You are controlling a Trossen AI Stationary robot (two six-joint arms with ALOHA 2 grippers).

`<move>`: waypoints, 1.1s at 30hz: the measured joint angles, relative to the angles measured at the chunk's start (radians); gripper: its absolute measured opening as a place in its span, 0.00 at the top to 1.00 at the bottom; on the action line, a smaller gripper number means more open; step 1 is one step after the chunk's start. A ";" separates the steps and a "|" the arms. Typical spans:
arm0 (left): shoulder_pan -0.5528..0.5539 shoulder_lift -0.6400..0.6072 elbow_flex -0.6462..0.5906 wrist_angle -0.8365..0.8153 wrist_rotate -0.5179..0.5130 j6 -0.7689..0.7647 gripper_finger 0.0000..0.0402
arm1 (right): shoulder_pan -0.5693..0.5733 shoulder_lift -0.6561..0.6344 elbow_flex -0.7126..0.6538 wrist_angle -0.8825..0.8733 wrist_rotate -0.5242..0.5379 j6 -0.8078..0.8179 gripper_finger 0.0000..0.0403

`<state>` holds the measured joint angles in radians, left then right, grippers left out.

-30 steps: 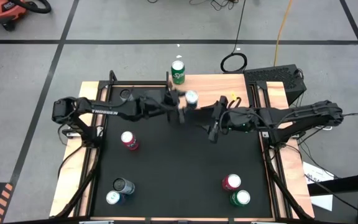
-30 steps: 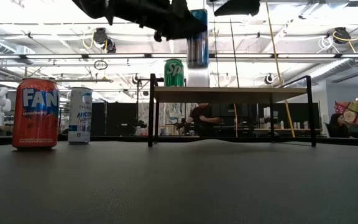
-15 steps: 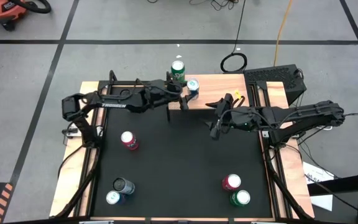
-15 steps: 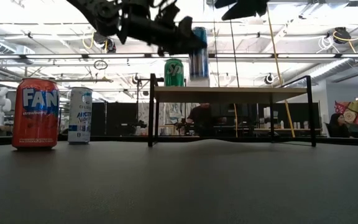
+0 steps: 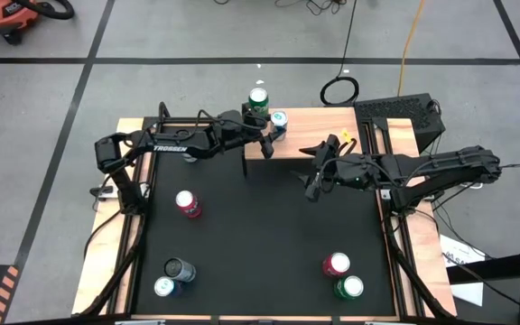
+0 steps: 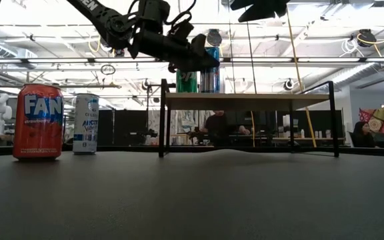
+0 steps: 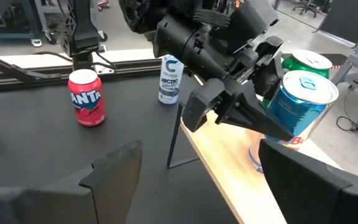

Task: Place canned beverage on shelf
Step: Put the top blue soda can on the shelf

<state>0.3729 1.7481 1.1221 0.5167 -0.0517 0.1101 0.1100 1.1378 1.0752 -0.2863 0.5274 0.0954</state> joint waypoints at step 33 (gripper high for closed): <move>-0.049 -0.221 0.000 -0.284 -0.168 0.116 0.11 | -0.249 0.014 0.093 0.005 -0.193 -0.086 0.39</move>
<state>0.3238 1.5268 1.1221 0.2327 -0.2196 0.2264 -0.1387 1.1522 1.1677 -0.2811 0.3344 0.0090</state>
